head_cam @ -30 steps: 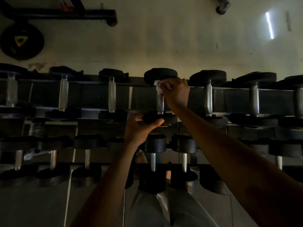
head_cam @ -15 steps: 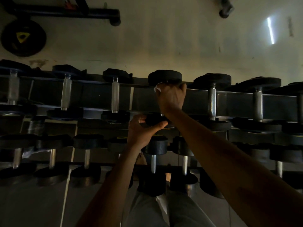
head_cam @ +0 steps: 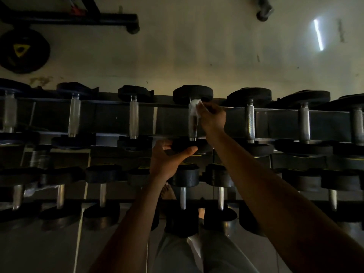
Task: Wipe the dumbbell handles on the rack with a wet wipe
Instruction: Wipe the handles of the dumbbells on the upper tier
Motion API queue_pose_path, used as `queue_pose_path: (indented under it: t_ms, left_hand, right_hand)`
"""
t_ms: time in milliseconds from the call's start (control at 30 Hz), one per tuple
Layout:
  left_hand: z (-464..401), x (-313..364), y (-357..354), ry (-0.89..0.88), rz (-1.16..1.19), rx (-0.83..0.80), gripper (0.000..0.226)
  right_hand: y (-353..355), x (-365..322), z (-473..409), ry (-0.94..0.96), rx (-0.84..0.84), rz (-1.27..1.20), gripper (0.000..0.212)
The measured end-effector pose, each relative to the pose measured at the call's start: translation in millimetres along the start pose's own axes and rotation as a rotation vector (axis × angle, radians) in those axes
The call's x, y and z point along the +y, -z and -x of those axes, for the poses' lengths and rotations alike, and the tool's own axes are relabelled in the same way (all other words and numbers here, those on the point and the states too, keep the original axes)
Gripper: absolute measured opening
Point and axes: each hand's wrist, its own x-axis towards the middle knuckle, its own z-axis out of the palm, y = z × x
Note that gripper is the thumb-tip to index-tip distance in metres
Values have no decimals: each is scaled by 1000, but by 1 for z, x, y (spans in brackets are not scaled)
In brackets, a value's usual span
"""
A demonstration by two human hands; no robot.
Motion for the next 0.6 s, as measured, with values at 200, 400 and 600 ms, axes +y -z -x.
queue_pose_path:
  t_ms: [200, 400, 600]
  left_hand:
    - [-2, 1, 1, 20, 13, 1, 93]
    - [-2, 3, 1, 38, 1, -8, 104]
    - [-1, 5, 2, 52, -6, -37, 95]
  right_hand:
    - [-3, 3, -1, -56, -40, -17, 18]
    - [-2, -4, -19, -433, -84, -115, 27]
    - [-3, -14, -27, -611, -275, -115, 34]
